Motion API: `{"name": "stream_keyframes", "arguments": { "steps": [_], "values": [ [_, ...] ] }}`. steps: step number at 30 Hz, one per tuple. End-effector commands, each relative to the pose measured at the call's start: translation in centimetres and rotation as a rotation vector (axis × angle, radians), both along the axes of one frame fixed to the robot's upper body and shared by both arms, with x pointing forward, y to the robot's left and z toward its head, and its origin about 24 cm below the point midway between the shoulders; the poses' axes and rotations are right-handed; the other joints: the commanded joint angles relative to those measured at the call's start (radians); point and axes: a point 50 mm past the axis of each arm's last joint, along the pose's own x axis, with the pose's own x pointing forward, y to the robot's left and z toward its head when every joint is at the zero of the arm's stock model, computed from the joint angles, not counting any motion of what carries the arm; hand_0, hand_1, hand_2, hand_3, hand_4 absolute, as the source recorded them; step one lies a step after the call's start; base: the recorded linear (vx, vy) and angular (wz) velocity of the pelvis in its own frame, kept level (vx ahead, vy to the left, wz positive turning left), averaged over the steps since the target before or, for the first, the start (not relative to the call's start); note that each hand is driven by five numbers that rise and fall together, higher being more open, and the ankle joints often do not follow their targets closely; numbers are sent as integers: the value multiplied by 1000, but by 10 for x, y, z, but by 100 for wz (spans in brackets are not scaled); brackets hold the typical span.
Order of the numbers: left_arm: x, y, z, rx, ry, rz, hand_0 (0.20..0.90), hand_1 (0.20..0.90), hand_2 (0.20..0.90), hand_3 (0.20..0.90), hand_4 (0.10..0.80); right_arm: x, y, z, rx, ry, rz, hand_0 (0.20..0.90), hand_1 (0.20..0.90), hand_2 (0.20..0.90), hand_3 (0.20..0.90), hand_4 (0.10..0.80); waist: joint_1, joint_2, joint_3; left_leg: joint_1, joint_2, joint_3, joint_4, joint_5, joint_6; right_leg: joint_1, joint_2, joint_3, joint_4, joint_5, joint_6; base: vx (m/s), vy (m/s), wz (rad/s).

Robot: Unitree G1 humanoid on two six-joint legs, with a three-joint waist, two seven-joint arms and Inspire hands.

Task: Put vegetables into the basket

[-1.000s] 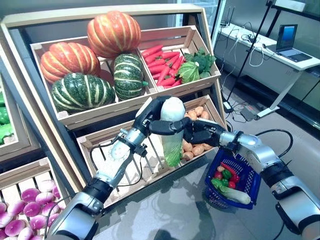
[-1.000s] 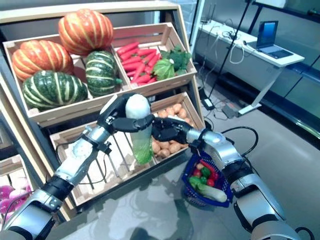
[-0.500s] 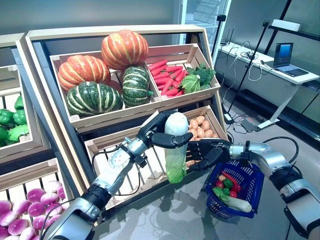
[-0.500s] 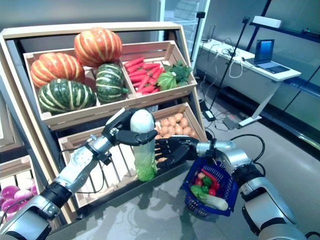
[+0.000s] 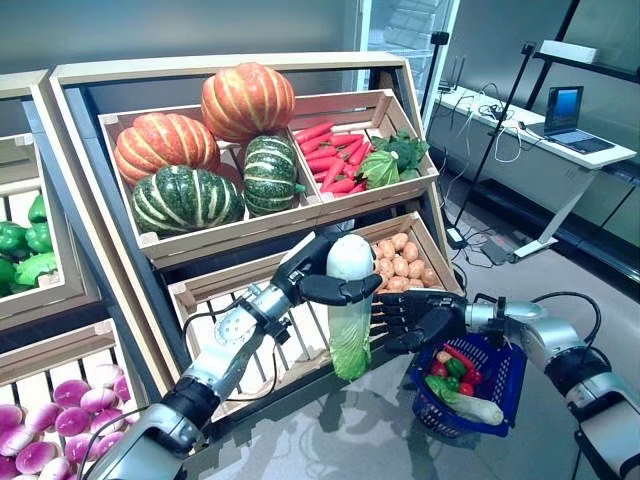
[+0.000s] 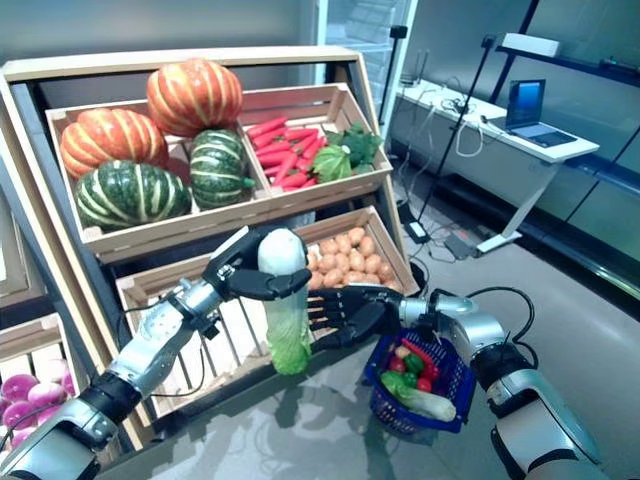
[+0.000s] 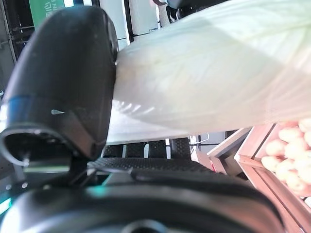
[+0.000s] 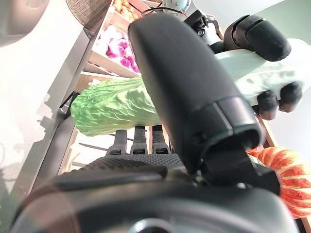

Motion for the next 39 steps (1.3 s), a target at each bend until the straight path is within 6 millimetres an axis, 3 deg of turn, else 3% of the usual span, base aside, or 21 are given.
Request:
{"name": "stream_keyframes", "arguments": {
  "steps": [1,7,12,15,25,27,28,39],
  "values": [
    [20,7,57,-237,-226,89,300,300,300,300,400,12,26,25,222,-146,-26,900,900,900,900,800,9,-14,-68,-15,-63,16,1,-101,67,38,17,-6,3,-97,-45,0,0,0],
    [14,-14,53,-381,-186,65,300,300,300,300,400,8,55,3,270,-95,-127,900,900,900,900,800,18,-6,-60,-15,-67,-1,1,-105,73,39,15,-6,3,-99,-46,0,0,0],
    [9,-30,49,-470,-141,11,300,300,300,300,400,6,66,-12,243,-48,-163,900,900,900,900,800,27,-4,-58,-14,-69,-9,1,-107,76,41,13,-7,3,-101,-47,0,0,0],
    [4,-51,50,-529,-112,-57,300,300,300,300,400,9,74,-21,220,-18,-224,900,900,900,900,800,35,-4,-55,-12,-69,-17,1,-110,79,44,13,-10,3,-102,-48,0,0,0],
    [-7,-86,53,-557,-36,-209,300,300,300,300,400,20,90,-23,202,-7,-325,900,900,900,900,800,47,-5,-52,-9,-71,-32,1,-116,81,49,12,-14,3,-104,-49,9,-2,2],
    [-8,-90,53,-555,-25,-225,300,300,300,300,400,22,91,-23,156,-21,-344,639,639,639,639,626,48,-5,-53,-8,-72,-33,1,-117,82,50,11,-13,3,-105,-49,35,0,4],
    [-8,-92,52,-553,-23,-235,300,300,300,300,400,24,91,-23,126,-30,-356,300,300,300,300,400,48,-5,-53,-6,-72,-33,1,-118,82,51,11,-13,3,-105,-49,36,2,4],
    [-14,-111,56,-576,6,-303,300,300,300,300,400,36,99,-21,7,-64,-469,300,300,300,300,400,50,-9,-53,3,-71,-30,1,-122,86,56,11,-6,3,-104,-51,35,2,0]
  ]
}}
